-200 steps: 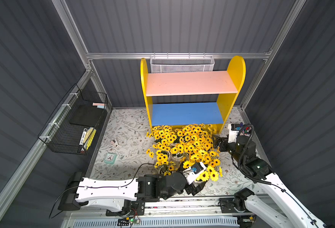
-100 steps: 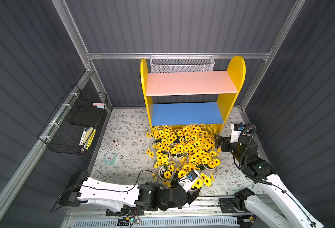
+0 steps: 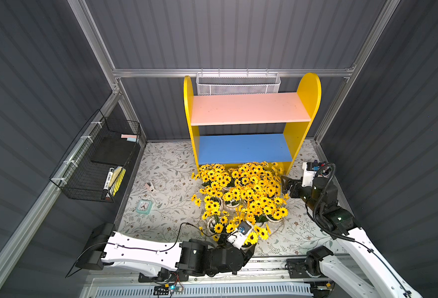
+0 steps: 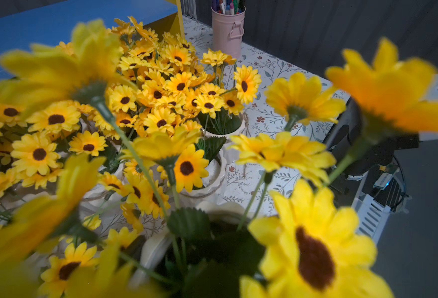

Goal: Take the sunflower pots off the shelves
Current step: Place the sunflower pot at the center of the board.

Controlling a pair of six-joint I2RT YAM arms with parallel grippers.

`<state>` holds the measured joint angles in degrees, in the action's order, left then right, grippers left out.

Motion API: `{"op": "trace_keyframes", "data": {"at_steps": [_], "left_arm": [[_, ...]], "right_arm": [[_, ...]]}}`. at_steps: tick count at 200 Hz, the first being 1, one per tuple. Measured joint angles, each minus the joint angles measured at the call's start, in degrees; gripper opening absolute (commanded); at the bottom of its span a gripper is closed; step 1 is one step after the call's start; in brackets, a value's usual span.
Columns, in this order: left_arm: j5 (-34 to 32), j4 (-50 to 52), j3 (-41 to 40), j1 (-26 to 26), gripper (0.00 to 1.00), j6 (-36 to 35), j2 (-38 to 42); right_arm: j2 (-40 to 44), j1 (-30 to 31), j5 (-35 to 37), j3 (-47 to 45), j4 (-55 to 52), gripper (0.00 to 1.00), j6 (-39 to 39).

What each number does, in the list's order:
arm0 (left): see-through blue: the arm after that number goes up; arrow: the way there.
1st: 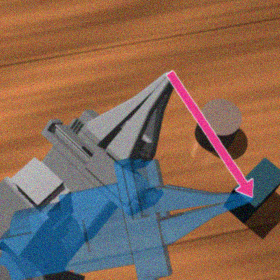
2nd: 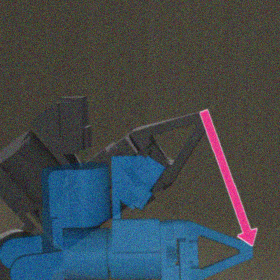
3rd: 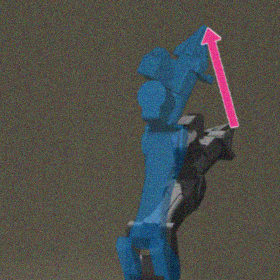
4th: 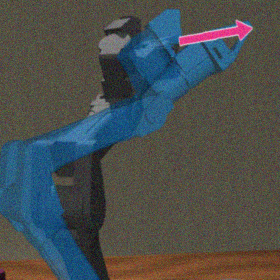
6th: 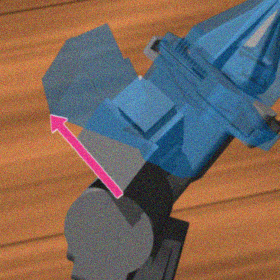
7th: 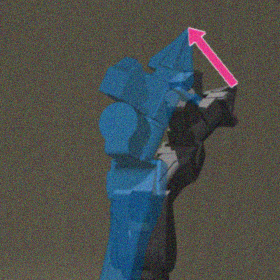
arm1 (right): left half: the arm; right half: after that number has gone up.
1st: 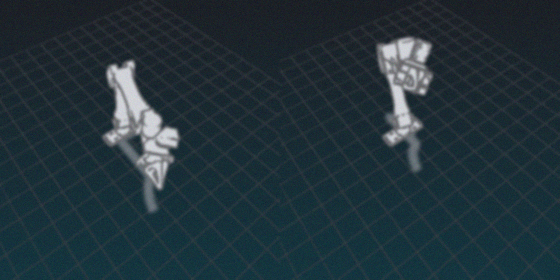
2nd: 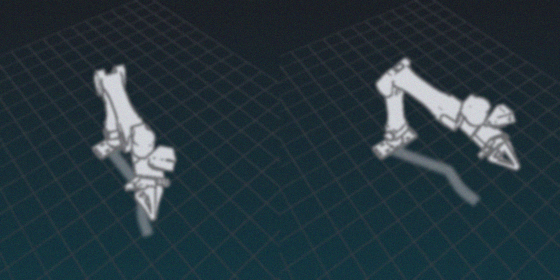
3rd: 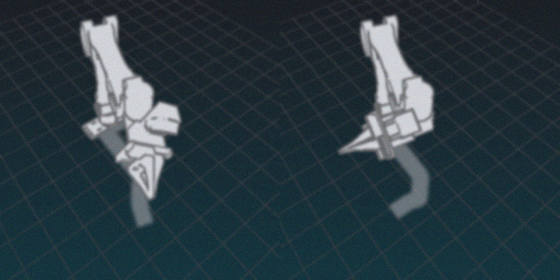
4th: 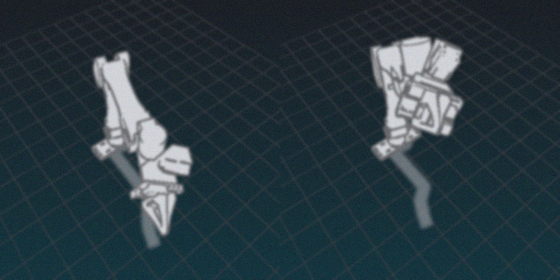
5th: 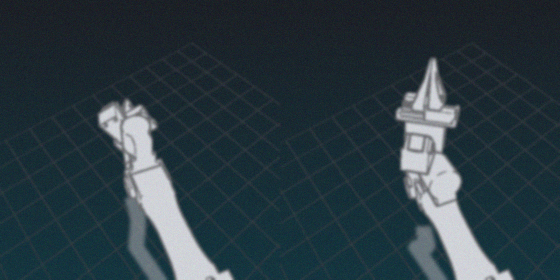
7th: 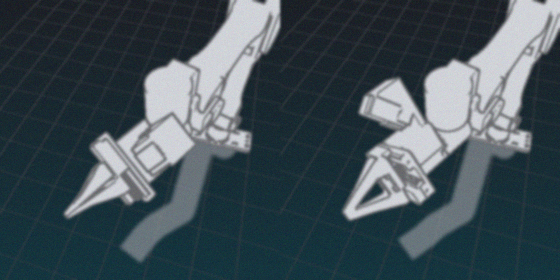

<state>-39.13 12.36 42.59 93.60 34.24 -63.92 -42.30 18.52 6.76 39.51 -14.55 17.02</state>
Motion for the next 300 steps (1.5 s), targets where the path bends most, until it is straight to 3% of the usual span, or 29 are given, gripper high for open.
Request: {"op": "trace_keyframes", "data": {"at_steps": [59, 116, 226, 300], "left_arm": [[-1.68, -0.35, -4.63, 0.0, 0.0, 5.7, -0.11], [-4.7, -11.74, -7.43, 0.0, 0.0, 5.99, -5.9], [-20.0, -17.53, -9.42, 0.0, 0.0, 14.99, -16.13], [-21.49, -24.65, -10.99, -2.25, 0.0, 15.56, -20.98]], "right_arm": [[0.59, -0.11, -0.94, -0.31, 0.37, 0.99, 0.61], [0.59, -0.11, -1.42, -0.55, 0.37, 0.99, 0.66], [0.59, -0.11, -2.1, -0.63, 1.01, 0.99, 0.81], [0.59, -0.13, -2.51, -0.96, 1.22, 0.99, 0.83]]}}
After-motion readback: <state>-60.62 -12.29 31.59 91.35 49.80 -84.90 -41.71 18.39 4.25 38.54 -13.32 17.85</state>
